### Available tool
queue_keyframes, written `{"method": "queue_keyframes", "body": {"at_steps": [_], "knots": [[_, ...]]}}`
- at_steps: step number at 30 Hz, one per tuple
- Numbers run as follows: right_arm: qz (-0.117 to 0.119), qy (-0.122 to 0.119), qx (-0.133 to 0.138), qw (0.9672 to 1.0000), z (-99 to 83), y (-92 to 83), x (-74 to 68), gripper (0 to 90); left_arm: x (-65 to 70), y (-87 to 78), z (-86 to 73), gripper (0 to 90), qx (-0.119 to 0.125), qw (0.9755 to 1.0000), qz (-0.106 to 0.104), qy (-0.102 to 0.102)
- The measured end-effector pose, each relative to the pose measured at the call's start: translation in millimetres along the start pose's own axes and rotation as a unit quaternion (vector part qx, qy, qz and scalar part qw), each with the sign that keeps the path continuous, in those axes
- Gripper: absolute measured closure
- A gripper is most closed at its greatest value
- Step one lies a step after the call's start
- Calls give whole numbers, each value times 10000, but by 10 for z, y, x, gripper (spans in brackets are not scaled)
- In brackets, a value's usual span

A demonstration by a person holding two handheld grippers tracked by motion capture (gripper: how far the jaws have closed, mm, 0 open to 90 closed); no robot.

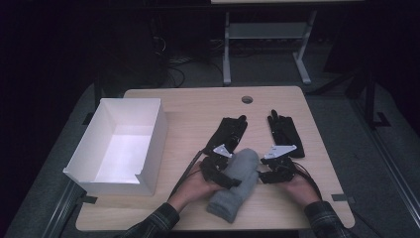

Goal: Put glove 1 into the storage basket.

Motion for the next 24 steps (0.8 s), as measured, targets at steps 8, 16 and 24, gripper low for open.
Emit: {"method": "queue_keyframes", "body": {"at_steps": [8,16,24], "knots": [[5,-13,14,10000,10,8,-11,403,108,-20,-29,569,-233,9985,-501,-46],[-15,63,5,10000,-17,4,23,323,147,-91,-3,717,-195,9984,-524,-36],[-9,77,60,10000,-21,20,26,269,208,-267,30,720,-73,9982,-588,-22]]}}
Point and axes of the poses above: each handheld gripper's, and its own axes: y roughly forward along the jaws, z roughly out of its top, x roughly to its right, the point moved 10 cm from there along y, roughly forward along the jaws, and after that the axes turned 11 degrees about -y, right-handed, at the moved point
